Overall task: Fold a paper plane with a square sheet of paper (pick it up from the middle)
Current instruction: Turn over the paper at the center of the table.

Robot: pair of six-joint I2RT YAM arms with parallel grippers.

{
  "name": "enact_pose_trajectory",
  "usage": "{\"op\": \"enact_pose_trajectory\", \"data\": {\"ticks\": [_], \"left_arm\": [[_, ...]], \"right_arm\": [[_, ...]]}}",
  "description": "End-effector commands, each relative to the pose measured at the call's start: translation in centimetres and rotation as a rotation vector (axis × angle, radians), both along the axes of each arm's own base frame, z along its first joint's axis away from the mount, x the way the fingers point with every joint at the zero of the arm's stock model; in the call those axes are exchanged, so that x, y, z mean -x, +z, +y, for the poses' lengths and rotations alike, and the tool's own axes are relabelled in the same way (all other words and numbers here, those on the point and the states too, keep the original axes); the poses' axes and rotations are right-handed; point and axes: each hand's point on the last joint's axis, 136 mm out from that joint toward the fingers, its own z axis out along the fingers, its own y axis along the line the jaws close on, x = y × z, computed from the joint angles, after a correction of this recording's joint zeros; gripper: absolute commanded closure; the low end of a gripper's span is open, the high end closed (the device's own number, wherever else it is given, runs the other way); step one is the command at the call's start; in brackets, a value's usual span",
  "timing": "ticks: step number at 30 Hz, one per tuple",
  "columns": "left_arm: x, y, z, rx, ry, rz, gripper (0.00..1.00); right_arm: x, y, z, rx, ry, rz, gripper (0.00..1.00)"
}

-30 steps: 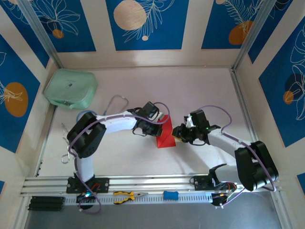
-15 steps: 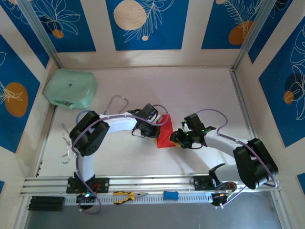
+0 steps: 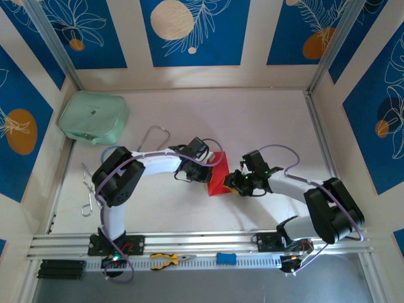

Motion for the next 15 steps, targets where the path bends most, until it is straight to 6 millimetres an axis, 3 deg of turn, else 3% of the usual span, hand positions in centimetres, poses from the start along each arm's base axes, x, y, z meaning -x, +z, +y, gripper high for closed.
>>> {"op": "enact_pose_trajectory", "data": {"ticks": [1,15], "left_arm": [[1.0,-2.0,1.3,-0.055,-0.02,0.041,1.0],[1.1,-1.9,1.2,-0.052,-0.021,0.046,1.0]], "right_arm": [[-0.2,0.3,0.9,-0.045,0.013,-0.007,0.57],[-3.6,2.2,1.9,-0.168,0.034,-0.087,0.49]]}}
